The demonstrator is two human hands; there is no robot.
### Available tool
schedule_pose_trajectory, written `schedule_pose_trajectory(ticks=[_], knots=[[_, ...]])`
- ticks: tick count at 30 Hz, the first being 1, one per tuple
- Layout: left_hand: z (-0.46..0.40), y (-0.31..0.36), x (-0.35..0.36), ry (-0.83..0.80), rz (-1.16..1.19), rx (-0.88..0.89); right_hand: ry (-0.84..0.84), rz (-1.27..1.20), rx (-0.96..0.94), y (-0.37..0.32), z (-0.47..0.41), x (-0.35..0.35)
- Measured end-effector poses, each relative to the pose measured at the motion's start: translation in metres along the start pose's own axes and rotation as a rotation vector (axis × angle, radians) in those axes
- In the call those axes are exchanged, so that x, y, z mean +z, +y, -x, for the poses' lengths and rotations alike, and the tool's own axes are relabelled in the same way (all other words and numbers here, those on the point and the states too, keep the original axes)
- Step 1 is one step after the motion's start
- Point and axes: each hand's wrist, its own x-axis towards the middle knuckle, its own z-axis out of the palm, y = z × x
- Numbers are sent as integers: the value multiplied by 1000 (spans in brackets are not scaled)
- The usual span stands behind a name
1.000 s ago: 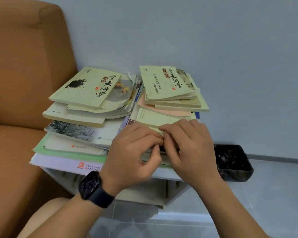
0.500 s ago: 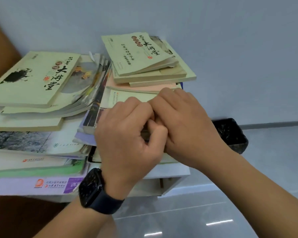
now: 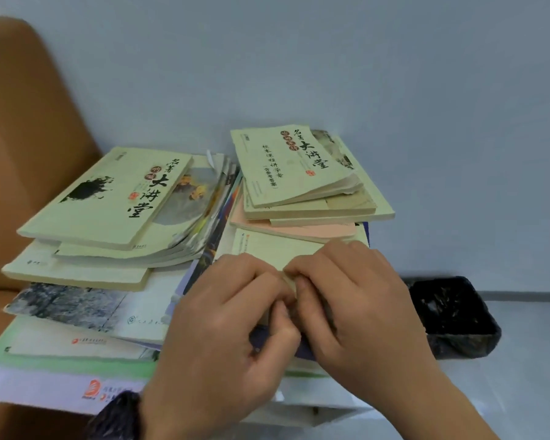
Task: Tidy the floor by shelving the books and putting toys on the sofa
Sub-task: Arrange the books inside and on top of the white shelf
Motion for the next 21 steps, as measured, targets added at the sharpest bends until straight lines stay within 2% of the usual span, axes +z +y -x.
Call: schedule_pose_trajectory(ticks=[7, 11, 15, 21], knots=[[-20, 0, -35, 19, -23, -32, -272, -20, 113, -24, -16, -26], [-24, -13, -29, -38, -127, -43, -255, 39, 94, -30, -25, -18], [-5, -15, -25, -108, -167, -24, -236, 73, 153, -35, -22, -14], [3, -26, -24, -120, -132, -14, -244, 107, 160, -40, -24, -13]])
